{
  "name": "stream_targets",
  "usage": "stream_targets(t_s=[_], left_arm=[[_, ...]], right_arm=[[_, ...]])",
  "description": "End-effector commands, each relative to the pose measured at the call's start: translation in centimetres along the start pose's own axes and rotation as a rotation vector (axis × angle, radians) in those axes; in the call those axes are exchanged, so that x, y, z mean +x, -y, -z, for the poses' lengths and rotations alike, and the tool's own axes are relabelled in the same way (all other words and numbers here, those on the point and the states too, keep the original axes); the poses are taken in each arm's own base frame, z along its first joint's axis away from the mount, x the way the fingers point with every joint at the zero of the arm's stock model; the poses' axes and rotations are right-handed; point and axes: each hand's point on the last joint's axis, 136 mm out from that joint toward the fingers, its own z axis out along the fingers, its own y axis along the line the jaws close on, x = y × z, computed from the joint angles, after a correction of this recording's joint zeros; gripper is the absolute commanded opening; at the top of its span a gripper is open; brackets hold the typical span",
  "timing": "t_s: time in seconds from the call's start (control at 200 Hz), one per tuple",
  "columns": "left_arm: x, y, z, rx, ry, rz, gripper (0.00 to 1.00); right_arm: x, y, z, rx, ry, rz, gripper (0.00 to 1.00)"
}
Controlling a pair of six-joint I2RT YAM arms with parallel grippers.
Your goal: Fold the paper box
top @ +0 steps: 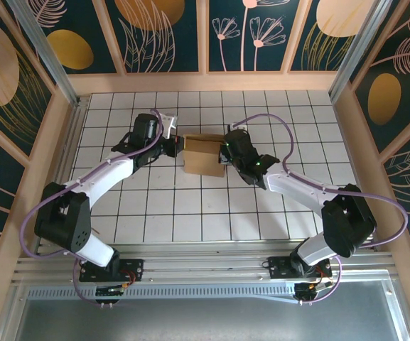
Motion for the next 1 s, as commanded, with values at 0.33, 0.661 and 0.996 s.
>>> stream_targets(t_s=[0.33, 0.661, 0.996], left_arm=[[6.5, -0.3, -0.6, -0.004, -0.193, 0.033, 0.03], [6.0, 0.3, -0.2, 0.022, -0.169, 0.016, 0.06], [5.2, 0.6, -0.1, 0.031, -0.139, 0.012, 0.10]], right_arm=[[1.4, -1.5, 3.8, -0.099, -0.033, 0.062, 0.50], [-5.8, 1.0, 7.6, -0.298, 0.010, -0.317, 0.63], [-4.4, 2.2, 2.0, -0.191, -0.242, -0.599, 0.49]])
